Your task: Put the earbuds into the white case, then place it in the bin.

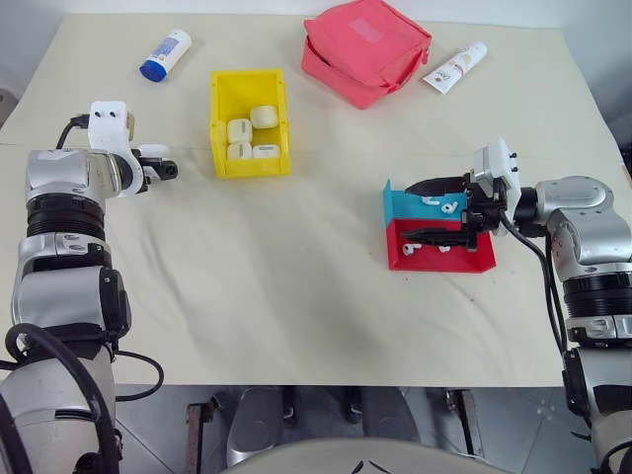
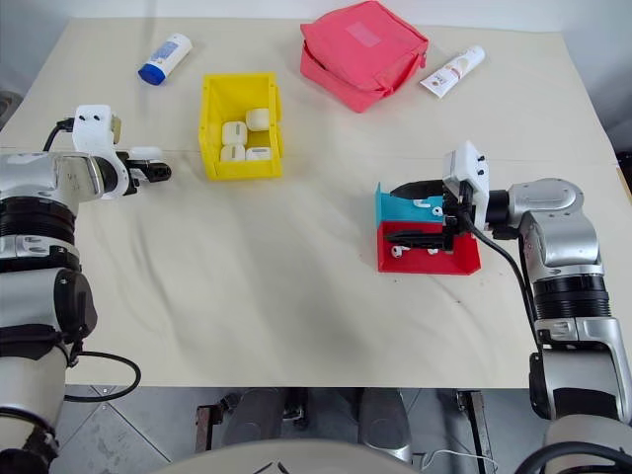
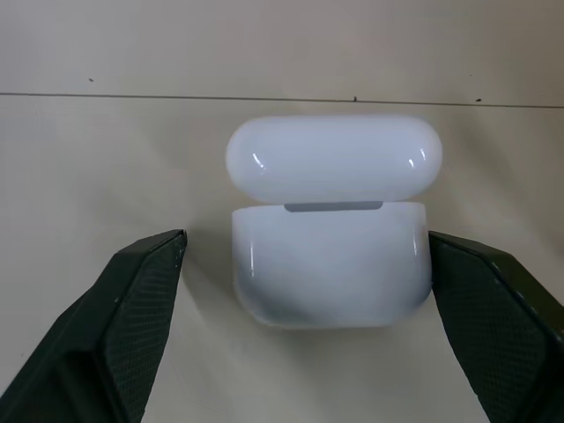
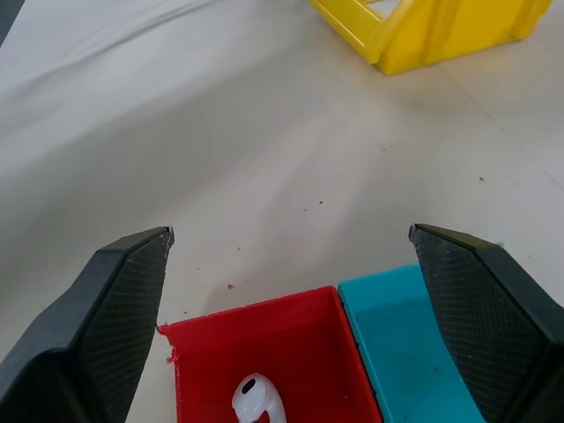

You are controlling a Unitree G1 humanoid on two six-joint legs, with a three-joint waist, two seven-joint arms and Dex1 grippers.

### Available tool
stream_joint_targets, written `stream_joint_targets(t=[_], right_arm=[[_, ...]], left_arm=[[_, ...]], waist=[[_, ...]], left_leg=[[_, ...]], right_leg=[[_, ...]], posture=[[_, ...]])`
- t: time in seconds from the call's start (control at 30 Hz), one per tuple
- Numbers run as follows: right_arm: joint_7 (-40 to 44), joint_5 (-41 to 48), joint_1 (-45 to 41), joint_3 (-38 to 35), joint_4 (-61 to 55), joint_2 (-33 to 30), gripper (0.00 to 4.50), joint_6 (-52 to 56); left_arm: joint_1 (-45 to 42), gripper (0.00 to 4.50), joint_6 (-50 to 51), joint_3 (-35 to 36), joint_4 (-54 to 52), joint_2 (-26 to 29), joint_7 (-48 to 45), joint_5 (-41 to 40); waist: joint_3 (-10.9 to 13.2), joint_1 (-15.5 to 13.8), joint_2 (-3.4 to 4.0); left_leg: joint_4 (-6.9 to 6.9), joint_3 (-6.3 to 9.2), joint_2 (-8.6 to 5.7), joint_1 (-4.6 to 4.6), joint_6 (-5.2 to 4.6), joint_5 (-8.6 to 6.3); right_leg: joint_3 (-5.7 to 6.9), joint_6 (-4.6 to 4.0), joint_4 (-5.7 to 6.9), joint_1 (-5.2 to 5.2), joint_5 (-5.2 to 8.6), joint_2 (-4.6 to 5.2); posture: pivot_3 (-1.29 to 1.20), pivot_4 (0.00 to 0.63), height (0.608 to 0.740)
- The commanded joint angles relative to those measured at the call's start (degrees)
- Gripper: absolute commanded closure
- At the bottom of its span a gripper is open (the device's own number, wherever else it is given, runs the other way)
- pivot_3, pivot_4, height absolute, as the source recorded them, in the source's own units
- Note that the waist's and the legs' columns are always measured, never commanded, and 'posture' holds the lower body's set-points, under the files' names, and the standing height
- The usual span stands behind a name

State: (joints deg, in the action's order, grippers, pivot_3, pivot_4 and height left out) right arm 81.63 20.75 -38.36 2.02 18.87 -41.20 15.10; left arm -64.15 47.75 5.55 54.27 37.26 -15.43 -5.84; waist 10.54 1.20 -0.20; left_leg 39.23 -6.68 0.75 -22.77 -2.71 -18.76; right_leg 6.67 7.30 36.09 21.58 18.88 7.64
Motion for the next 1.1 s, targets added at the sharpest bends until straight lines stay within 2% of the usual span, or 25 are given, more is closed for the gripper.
stream_joint_targets(t=[0.03,0.1,0.27,0.43,0.57,0.63,0.8,0.97,1.1], right_arm=[[0.62,-0.02,-1.27,-0.56,-0.02,-0.38,0.00,-0.72],[0.69,-0.16,-1.39,-0.51,0.17,-0.37,0.00,-0.81],[0.63,-0.47,-1.67,-0.50,0.54,-0.19,0.00,-1.00],[0.60,-0.62,-1.46,-0.37,0.58,-0.06,0.00,-1.14],[0.53,-0.68,-1.45,-0.22,0.67,0.20,0.00,-1.20],[0.63,-0.84,-1.52,-0.18,0.85,0.33,0.00,-1.34],[0.78,-1.10,-1.84,-0.03,1.33,0.78,0.00,-1.60],[0.82,-1.47,-2.48,0.41,2.08,1.59,0.00,-2.11],[1.01,-1.53,-2.88,0.60,2.68,1.75,0.00,-2.54]], left_arm=[[-1.42,1.27,0.37,0.02,0.33,0.05,-0.48,0.91],[-1.17,1.70,0.95,-0.17,-0.34,0.09,-1.05,1.09],[2.38,1.70,7.82,-1.88,-9.39,1.87,-4.97,1.01],[9.59,1.70,21.05,-2.12,-25.91,4.82,-8.88,-1.39],[21.02,1.70,37.46,-2.03,-49.47,7.68,-11.85,-7.02],[25.25,1.70,42.82,-1.16,-57.91,8.93,-12.30,-9.32],[31.22,1.70,44.75,3.00,-65.09,11.51,-12.39,-15.62],[32.04,0.01,44.75,0.43,-66.51,15.55,-11.03,-18.78],[31.10,0.01,44.75,-4.26,-66.36,19.14,-10.84,-21.56]], waist=[[0.00,0.05,0.00],[0.00,0.10,0.00],[0.00,0.23,0.00],[0.00,0.46,0.00],[0.00,0.52,0.01],[0.00,0.40,0.01],[0.00,0.22,0.01],[0.00,0.28,0.01],[0.00,0.30,0.01]], left_leg=[[0.00,0.00,-0.01,0.00,0.00,0.00],[0.00,0.00,0.00,0.01,0.00,0.00],[0.00,0.00,-0.01,0.00,0.00,0.00],[-0.01,0.01,0.02,0.00,0.00,0.00],[-0.03,0.01,0.05,0.03,0.01,0.00],[-0.02,0.04,0.04,0.04,0.01,0.00],[0.00,0.06,0.03,0.07,0.01,0.00],[0.00,0.05,0.03,0.06,0.02,0.00],[-0.02,0.04,0.04,0.07,0.02,0.00]], right_leg=[[0.00,0.00,0.00,0.00,0.00,0.00],[0.00,0.00,0.00,0.00,0.00,0.00],[0.00,0.00,0.02,0.00,0.00,0.00],[-0.03,0.00,0.05,0.03,0.00,-0.02],[-0.16,0.00,0.11,0.05,0.00,-0.02],[-0.26,0.00,0.13,0.05,0.00,-0.02],[-0.54,0.00,0.11,-0.01,0.00,0.00],[-0.55,0.00,0.08,-0.01,0.00,-0.01],[-0.56,0.00,0.08,-0.01,0.00,-0.02]], posture=[[0.00,0.150,0.740],[0.00,0.150,0.740],[0.00,0.150,0.740],[0.00,0.150,0.740],[0.00,0.150,0.740],[0.00,0.150,0.740],[0.00,0.150,0.740],[0.00,0.150,0.740],[0.00,0.150,0.740]])
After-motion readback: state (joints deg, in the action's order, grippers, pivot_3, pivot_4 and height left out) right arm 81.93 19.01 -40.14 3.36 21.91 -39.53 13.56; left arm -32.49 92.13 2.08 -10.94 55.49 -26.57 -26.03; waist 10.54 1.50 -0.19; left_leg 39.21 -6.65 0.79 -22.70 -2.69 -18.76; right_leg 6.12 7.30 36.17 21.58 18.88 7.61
